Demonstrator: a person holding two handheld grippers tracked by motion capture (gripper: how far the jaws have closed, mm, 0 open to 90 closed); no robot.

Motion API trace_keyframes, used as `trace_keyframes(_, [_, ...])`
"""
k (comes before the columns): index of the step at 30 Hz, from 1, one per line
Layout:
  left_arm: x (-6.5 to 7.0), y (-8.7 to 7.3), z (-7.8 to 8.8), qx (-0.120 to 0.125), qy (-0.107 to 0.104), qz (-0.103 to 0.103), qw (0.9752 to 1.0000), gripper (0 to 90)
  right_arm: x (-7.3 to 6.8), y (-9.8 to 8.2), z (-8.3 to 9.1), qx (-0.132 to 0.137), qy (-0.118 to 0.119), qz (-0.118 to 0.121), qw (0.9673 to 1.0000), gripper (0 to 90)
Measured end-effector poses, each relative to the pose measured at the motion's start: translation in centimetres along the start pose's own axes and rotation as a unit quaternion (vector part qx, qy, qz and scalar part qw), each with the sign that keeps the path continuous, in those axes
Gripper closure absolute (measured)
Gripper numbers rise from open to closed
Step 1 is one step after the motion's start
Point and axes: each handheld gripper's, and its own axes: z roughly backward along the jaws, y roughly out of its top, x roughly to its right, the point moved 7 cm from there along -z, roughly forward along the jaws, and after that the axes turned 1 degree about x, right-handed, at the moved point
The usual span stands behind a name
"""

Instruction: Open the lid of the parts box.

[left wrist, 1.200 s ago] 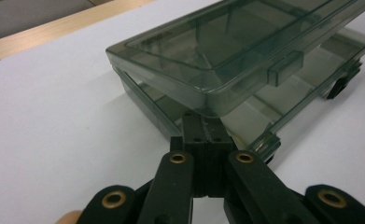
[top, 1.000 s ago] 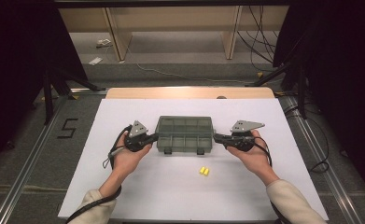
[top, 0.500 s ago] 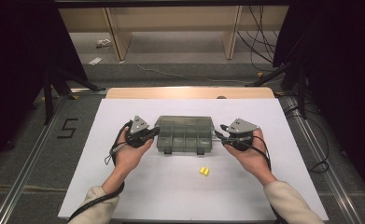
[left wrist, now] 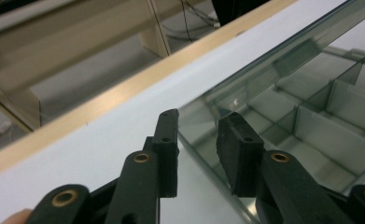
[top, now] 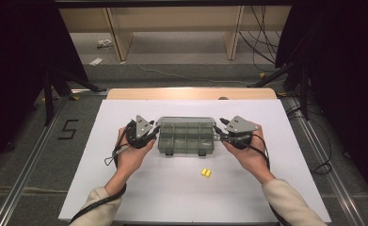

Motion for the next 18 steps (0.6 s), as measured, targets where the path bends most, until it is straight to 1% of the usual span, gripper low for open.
trace_keyframes(2, [0.0,0.3,-0.1,0.009,0.008,-0.017,0.9998,70.5,0.1,0.2,-0.1,0.003,-0.001,0.0,1.0,65.9])
trace_keyframes(3, [0.0,0.5,-0.2,0.014,0.018,-0.024,0.9995,70.7,0.2,0.3,-0.2,0.004,-0.002,0.001,1.0,66.8])
trace_keyframes(6, [-0.2,0.7,-0.3,0.018,0.026,-0.031,0.999,72.0,0.3,0.7,-0.3,0.009,-0.008,0.004,0.9999,69.3])
trace_keyframes(8, [-0.4,0.9,-0.3,0.022,0.032,-0.032,0.9987,73.6,0.4,0.9,-0.5,0.012,-0.011,0.004,0.9999,71.3])
trace_keyframes(9, [-0.8,1.1,-0.3,0.029,0.041,-0.048,0.9976,74.5,0.4,1.0,-0.5,0.014,-0.014,0.004,0.9998,72.2])
trace_keyframes(12, [-1.0,1.4,-0.4,0.033,0.046,-0.044,0.9974,76.4,0.5,1.2,-0.7,0.018,-0.017,0.003,0.9997,73.4])
trace_keyframes(18, [-1.1,1.9,-0.7,0.04,0.049,-0.037,0.9973,78.9,0.7,1.6,-1.0,0.022,-0.025,0.005,0.9994,76.0])
